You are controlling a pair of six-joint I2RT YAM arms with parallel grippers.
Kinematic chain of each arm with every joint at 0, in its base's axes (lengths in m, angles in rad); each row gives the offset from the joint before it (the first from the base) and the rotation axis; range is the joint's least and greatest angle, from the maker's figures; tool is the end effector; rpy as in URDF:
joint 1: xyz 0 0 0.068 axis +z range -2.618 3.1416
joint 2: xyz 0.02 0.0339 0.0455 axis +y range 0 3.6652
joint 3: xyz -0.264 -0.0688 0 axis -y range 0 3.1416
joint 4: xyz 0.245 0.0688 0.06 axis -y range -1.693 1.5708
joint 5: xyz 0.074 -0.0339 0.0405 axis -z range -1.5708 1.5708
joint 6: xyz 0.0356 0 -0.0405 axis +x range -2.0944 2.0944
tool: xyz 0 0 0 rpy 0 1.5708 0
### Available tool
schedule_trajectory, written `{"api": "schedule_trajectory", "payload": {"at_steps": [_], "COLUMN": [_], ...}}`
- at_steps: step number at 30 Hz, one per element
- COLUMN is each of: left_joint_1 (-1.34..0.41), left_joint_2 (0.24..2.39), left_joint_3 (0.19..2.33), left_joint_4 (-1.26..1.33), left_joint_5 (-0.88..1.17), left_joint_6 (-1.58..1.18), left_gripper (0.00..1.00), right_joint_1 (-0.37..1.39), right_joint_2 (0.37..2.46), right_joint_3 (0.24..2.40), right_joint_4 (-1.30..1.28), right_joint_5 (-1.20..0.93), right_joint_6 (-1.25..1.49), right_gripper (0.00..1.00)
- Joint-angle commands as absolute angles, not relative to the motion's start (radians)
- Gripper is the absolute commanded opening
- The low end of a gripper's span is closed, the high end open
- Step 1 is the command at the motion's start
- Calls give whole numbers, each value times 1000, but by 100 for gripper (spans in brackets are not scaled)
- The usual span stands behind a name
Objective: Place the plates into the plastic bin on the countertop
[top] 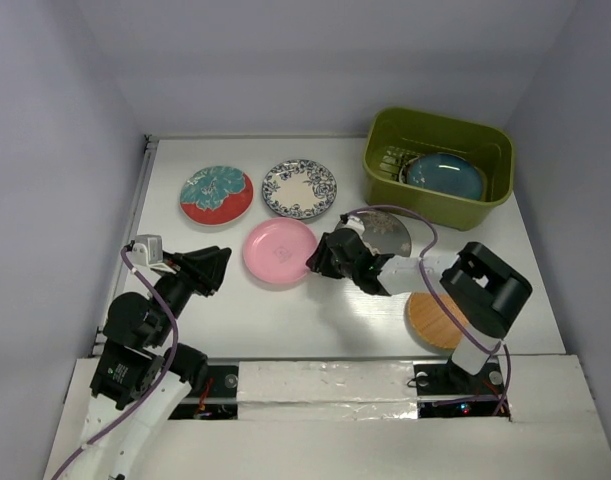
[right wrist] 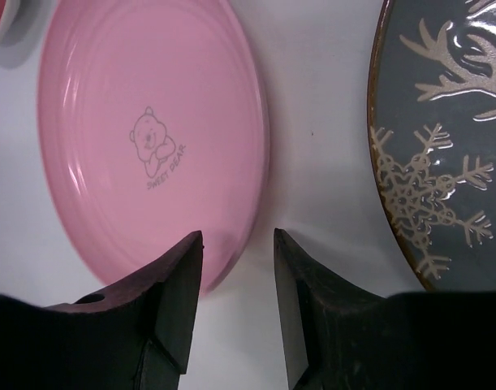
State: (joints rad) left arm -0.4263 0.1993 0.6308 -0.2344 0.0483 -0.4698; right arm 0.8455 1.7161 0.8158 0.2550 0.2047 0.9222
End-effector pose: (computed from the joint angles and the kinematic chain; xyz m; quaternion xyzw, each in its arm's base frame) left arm 0.0595 -0.0289 0.3442 0.0049 0.6342 -0.3487 0.6901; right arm 0.2339 0.2529 0.1546 0.0797 0.8877 0.2854 0.3523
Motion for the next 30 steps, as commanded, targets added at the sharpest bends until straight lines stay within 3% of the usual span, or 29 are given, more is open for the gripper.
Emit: {"api": "schedule_trajectory", "payload": {"at_steps": [1, 4, 8, 11, 17, 21, 25, 30], "left_joint_1": [-433, -433, -433, -433, -433, -433, -433, -433], "left_joint_2": [204, 204, 203, 198, 193, 189, 183, 179], "left_joint_3": [644, 644, 644, 644, 644, 644, 652, 657], "left_joint_4": [-190, -190, -190, -189, -189, -193, -215, -242], "left_joint_5": [54, 55, 55, 55, 54, 45, 0, -87], "left_joint_6": [-469, -469, -469, -471, -469, -474, -489, -515], "left_gripper": [33, 33, 33, 33, 33, 33, 35, 36], "right_joint_1": [847, 847, 847, 856, 865, 672, 344, 135], "right_joint_2": [1744, 1793, 1763, 1649, 1330, 1137, 1124, 1225], "right_joint_3": [858, 883, 848, 764, 707, 773, 910, 1087], "right_joint_4": [343, 347, 357, 373, 260, 130, 49, -75], "right_joint_5": [265, 270, 285, 273, 334, 343, 317, 322], "right_joint_6": [974, 980, 1002, 1009, 934, 813, 683, 617], "right_gripper": [46, 39, 11, 0, 0, 0, 0, 0]}}
